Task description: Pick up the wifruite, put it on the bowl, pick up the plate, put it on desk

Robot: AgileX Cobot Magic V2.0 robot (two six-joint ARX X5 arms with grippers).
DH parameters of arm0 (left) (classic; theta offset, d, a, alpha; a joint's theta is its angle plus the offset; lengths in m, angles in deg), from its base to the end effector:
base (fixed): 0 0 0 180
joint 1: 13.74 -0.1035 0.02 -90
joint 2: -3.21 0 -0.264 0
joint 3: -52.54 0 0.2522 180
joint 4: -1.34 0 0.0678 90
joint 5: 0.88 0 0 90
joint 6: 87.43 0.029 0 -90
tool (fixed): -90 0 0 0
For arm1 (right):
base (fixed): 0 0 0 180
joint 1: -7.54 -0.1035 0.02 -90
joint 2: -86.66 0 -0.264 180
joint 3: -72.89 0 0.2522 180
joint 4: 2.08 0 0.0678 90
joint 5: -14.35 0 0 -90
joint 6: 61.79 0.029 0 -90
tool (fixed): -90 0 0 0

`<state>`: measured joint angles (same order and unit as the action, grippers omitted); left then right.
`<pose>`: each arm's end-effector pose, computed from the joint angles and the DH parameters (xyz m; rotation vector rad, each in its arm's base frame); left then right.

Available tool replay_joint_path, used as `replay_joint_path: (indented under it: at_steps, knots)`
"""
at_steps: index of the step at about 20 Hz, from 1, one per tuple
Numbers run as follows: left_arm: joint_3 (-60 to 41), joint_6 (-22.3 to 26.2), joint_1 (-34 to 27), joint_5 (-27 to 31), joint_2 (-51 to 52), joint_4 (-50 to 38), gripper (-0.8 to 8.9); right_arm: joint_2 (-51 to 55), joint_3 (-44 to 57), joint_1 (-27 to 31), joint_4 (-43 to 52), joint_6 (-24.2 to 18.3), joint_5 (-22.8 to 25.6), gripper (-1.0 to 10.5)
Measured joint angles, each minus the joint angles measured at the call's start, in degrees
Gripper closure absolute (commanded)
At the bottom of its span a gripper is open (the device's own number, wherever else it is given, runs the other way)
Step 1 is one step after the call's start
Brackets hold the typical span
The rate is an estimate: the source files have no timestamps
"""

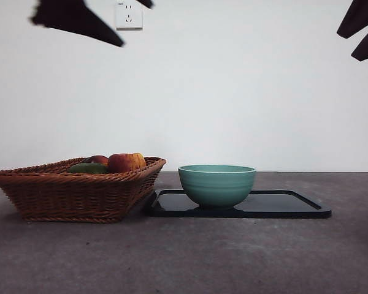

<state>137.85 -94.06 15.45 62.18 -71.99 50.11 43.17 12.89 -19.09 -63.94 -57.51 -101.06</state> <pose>0.2328 -0.1451 0.3445 -0.0883 0.7550 -0.8992 0.1163 0.0722 0.2900 0.0570 0.8497 0.8280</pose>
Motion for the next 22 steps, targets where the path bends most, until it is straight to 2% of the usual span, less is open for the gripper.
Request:
replay_joint_path:
  at_steps: [6, 10, 16, 22]
  knots:
    - [15.67, 2.14, 0.76, 0.09, -18.75, -0.07, 4.7, 0.0, 0.0, 0.0, -0.02, 0.0, 0.0, 7.8]
    - [22.27, 4.57, 2.78, 4.66, -29.68, -0.11, 4.69, 0.0, 0.0, 0.0, -0.09, 0.0, 0.02, 7.8]
    - [27.26, 11.98, 6.27, 11.17, -40.19, -0.5, 4.69, 0.0, 0.0, 0.0, -0.35, 0.0, 0.02, 7.8]
    - [27.52, 18.01, 8.13, 15.15, -44.7, -2.1, 4.69, 0.0, 0.0, 0.0, -0.52, 0.0, 0.02, 7.7]
